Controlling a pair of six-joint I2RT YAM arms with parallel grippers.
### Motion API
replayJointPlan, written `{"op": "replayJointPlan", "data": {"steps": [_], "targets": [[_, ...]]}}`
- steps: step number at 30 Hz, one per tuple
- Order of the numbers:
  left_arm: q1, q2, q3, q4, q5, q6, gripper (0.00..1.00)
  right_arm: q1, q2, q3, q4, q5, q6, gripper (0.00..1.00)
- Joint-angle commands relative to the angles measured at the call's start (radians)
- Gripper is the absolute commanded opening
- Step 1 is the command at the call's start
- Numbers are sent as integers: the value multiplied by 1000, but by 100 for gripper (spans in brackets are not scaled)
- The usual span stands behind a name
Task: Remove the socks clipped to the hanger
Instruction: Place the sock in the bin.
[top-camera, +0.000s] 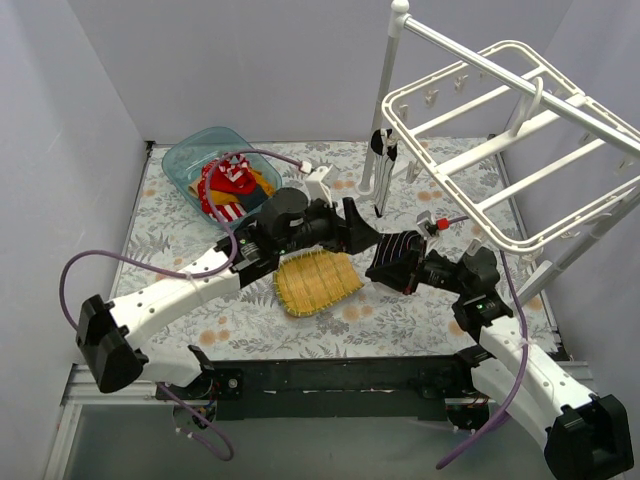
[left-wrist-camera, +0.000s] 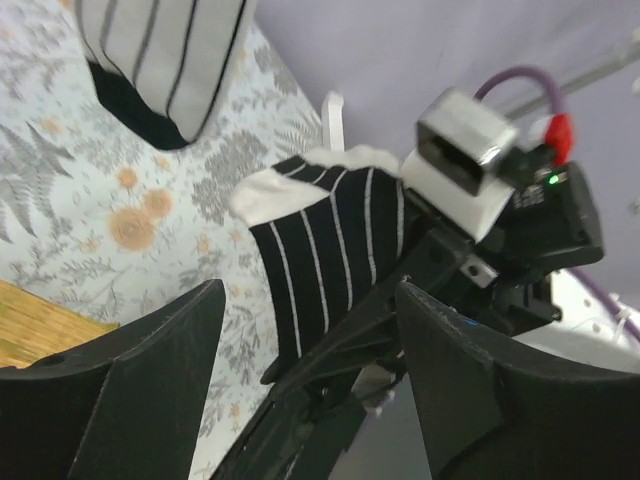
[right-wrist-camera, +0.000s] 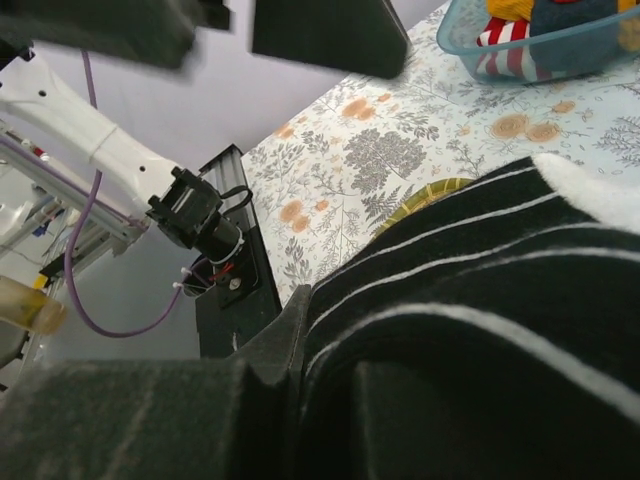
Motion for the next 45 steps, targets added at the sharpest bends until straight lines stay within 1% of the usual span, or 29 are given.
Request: {"op": "replayJointPlan", "data": {"steps": [1, 5, 8, 11, 14, 18, 19, 21, 22, 24, 25, 27, 28, 30, 31, 32, 33, 34, 35, 36, 38, 39, 40, 42, 43, 45], "targets": [[5, 73, 21, -12, 170, 0, 70, 5, -34, -14, 89, -49, -11, 1], [5, 125, 18, 6, 253, 3, 75, 5, -46, -27, 92, -62, -17, 1], [5, 133, -11, 72, 285, -25, 77, 8, -42, -31, 90, -72, -23, 1], [6, 142, -14, 109, 296, -42, 75, 11, -37, -34, 86, -74, -26, 1], [6, 139, -36, 170, 295, -63, 69, 16, -27, -36, 69, -71, -42, 1], [6, 161, -36, 192, 315, -75, 56, 21, -22, -40, 66, -59, -45, 1], [5, 159, -40, 198, 316, -79, 46, 22, -22, -39, 64, -56, -46, 2], [5, 153, -50, 213, 298, -86, 32, 24, -20, -34, 46, -52, -55, 3], [5, 146, -59, 218, 292, -89, 18, 24, -17, -34, 43, -45, -58, 6], [6, 139, -57, 207, 261, -89, 4, 25, -19, -34, 38, -39, -60, 10], [5, 135, -60, 204, 247, -89, 0, 24, -19, -34, 35, -31, -60, 14], [5, 124, -63, 186, 204, -94, 0, 25, -22, -33, 20, -13, -64, 23], [6, 103, -77, 181, 136, -98, 0, 25, -25, -31, -3, 16, -68, 34], [13, 69, -100, 186, 76, -109, 0, 25, -36, -31, -38, 62, -78, 46], [22, 52, -112, 186, 10, -115, 0, 24, -51, -30, -85, 120, -86, 53], [28, 18, -126, 178, -22, -117, 0, 25, -57, -31, -107, 153, -95, 56], [36, 4, -131, 155, -56, -118, 0, 25, -66, -31, -126, 211, -97, 62], [55, -6, -131, 138, -105, -117, 0, 25, -83, -37, -147, 236, -95, 65], [69, -29, -129, 124, -130, -115, 0, 24, -92, -42, -152, 262, -92, 68], [86, -39, -129, 76, -139, -114, 0, 25, -103, -48, -153, 314, -77, 73], [146, -58, -132, 54, -205, -103, 0, 25, -132, -63, -150, 363, -60, 77], [172, -71, -131, 34, -214, -103, 0, 25, -141, -67, -152, 416, -45, 80], [227, -75, -129, 31, -219, -100, 0, 25, -152, -71, -150, 437, -39, 81], [282, -80, -117, 29, -253, -95, 0, 25, -157, -79, -149, 484, -31, 82], [336, -75, -111, 32, -262, -95, 0, 25, -160, -82, -147, 497, -26, 83], [384, -50, -73, 43, -305, -92, 0, 25, -154, -90, -134, 530, -22, 84]]}}
